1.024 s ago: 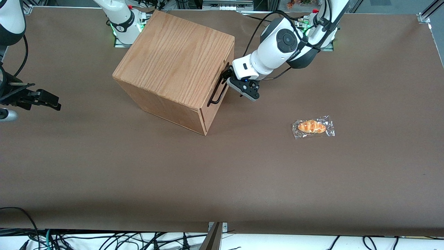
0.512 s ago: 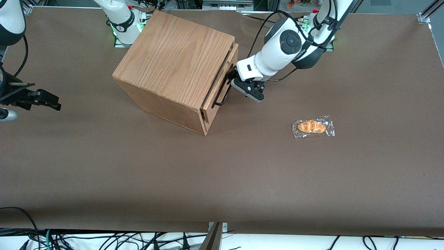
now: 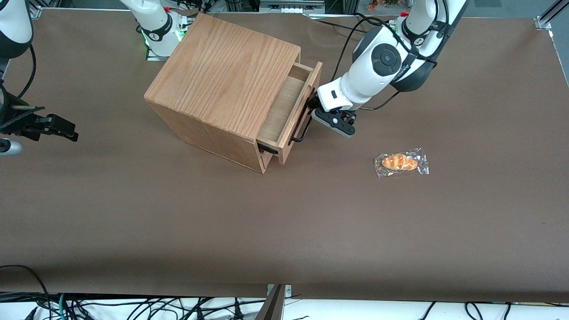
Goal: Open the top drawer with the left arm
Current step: 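Pull the handle with the left gripper, sliding the drawer outward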
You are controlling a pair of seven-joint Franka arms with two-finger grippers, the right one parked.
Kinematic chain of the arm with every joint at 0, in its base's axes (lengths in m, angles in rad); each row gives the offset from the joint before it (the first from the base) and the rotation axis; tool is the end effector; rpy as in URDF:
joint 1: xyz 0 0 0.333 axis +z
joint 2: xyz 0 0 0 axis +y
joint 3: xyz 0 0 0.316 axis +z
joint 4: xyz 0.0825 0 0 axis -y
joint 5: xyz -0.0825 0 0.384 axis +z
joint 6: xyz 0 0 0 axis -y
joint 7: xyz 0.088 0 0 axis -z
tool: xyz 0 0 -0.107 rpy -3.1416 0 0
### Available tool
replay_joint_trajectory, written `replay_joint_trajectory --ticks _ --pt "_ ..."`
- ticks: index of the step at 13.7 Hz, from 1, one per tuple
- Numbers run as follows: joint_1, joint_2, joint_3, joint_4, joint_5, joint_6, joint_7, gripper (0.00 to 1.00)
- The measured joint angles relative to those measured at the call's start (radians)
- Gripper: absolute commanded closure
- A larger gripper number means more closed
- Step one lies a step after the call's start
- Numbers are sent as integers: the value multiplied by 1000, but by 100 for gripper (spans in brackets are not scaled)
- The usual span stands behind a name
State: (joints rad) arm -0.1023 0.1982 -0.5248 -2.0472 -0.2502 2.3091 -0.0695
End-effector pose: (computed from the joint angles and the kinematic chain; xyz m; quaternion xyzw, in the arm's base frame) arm 0.4788 -0.3428 0.3662 0.9705 -0.1883 -0.0107 0.1500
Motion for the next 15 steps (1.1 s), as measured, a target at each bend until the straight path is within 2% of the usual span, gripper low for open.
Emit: replay_joint_trajectory --ticks 4,15 --pt "12 -19 51 3 18 -55 25 0" --pt "18 -21 86 16 36 -89 60 0"
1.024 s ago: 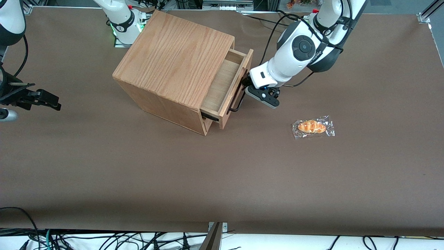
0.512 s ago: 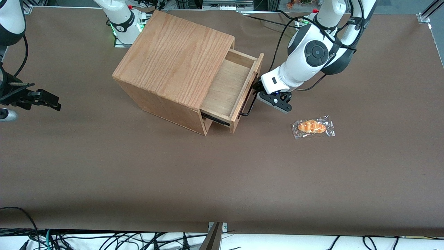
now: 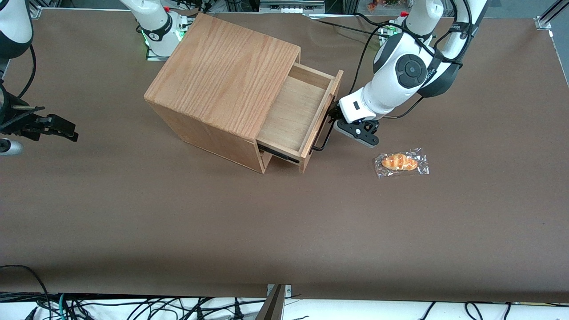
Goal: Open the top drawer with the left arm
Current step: 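Pull the handle with the left gripper, sliding the drawer outward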
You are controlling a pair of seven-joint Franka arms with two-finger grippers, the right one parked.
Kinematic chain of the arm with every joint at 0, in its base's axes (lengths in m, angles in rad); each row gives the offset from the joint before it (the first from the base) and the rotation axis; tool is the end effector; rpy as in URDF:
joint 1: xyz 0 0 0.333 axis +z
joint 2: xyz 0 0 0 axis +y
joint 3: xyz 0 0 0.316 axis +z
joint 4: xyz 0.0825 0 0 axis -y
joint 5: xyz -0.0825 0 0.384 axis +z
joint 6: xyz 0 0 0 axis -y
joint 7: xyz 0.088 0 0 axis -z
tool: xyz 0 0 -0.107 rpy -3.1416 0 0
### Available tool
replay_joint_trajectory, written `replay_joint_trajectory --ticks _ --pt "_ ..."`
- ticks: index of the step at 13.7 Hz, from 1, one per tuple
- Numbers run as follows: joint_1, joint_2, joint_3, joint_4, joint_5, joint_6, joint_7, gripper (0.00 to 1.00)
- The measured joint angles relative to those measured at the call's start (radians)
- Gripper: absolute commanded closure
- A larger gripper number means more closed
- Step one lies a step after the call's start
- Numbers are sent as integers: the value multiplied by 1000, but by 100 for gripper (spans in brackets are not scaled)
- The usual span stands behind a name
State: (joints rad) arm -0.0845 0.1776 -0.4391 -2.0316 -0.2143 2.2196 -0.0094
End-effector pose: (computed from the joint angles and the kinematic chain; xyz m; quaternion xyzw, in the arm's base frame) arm 0.5052 -0.2921 0.3714 0.9745 -0.1870 -0.0215 0.1220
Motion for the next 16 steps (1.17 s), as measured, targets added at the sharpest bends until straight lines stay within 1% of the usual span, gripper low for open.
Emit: replay_joint_trajectory --ticks 5,9,16 --pt "14 0 59 19 1 -57 68 0" --pt "24 -1 61 24 2 -76 75 0" --pt "31 5 72 76 -7 -189 63 0"
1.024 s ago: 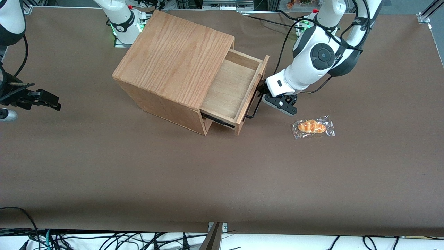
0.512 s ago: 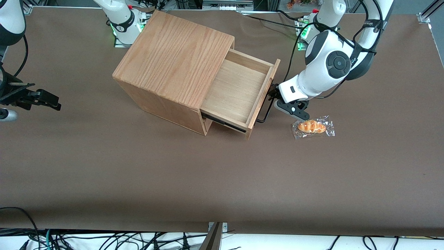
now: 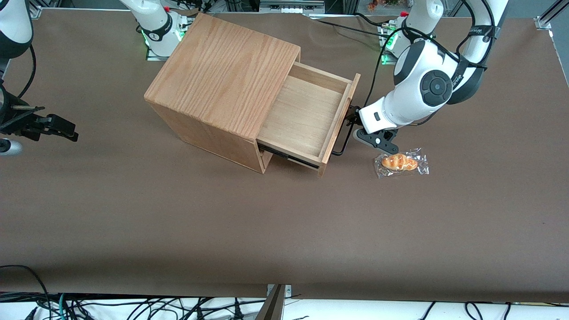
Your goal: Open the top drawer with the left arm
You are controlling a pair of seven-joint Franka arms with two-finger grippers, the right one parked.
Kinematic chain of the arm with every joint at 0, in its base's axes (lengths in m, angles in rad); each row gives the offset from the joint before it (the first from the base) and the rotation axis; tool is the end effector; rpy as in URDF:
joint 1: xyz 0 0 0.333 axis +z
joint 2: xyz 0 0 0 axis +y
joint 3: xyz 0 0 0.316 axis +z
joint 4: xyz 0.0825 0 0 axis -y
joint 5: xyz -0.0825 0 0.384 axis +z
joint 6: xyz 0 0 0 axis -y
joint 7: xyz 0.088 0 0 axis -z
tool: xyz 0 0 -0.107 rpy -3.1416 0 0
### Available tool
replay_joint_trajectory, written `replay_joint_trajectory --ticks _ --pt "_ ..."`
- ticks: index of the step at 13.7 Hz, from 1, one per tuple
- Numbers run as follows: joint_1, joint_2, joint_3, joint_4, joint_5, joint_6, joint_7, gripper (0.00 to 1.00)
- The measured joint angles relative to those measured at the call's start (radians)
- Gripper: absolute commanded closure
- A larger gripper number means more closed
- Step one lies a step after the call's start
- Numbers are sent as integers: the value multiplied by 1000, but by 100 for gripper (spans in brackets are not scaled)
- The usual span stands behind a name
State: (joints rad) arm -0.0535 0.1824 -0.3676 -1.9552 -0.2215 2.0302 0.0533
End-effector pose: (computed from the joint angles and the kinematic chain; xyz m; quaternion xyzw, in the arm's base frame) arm 0.5296 -0.2436 0.3852 0.9741 -0.1791 -0.0716 0.1180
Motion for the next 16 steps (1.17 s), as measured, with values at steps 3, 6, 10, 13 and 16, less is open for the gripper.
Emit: replay_joint_trajectory --ticks 3,6,10,13,16 --pt "6 -35 3 50 -27 -84 4 0" --pt "7 -55 27 141 -35 -215 13 0" --pt "15 -123 180 237 14 -321 34 0" --pt "40 -161 239 264 128 -323 41 0" --pt "57 -183 264 280 235 -323 41 0"
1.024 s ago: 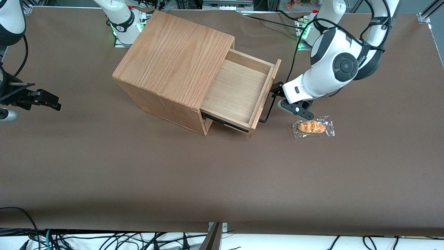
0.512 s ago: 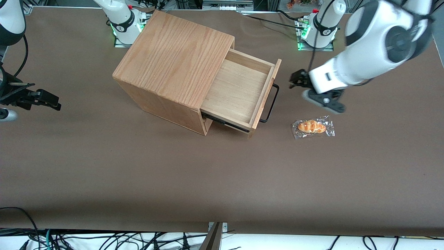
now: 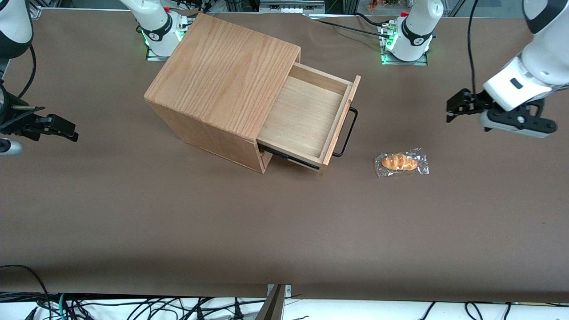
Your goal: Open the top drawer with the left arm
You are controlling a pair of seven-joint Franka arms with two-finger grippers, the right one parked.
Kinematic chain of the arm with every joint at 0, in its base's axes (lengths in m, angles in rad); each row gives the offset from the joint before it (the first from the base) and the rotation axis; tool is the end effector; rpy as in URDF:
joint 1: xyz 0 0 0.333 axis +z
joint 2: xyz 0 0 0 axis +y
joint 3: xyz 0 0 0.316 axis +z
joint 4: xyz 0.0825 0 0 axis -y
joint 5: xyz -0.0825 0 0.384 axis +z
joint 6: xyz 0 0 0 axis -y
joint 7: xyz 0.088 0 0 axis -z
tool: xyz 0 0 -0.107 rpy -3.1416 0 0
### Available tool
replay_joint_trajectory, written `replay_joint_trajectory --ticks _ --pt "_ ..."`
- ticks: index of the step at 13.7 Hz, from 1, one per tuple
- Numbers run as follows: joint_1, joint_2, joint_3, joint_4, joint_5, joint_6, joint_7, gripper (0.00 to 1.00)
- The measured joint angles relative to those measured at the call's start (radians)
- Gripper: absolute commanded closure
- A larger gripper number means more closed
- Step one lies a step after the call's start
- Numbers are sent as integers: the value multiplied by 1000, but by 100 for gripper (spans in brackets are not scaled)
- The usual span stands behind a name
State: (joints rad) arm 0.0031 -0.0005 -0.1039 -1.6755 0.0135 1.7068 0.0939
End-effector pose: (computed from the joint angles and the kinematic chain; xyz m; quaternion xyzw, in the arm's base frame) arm 0.5615 -0.0555 0.5870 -0.9950 0.0980 -0.0159 0.0067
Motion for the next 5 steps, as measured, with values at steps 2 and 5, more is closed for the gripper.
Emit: replay_joint_trajectory --ticks 2,5 --pt "3 -10 21 1 5 -7 0 0" --pt "3 -11 23 21 5 -51 -2 0"
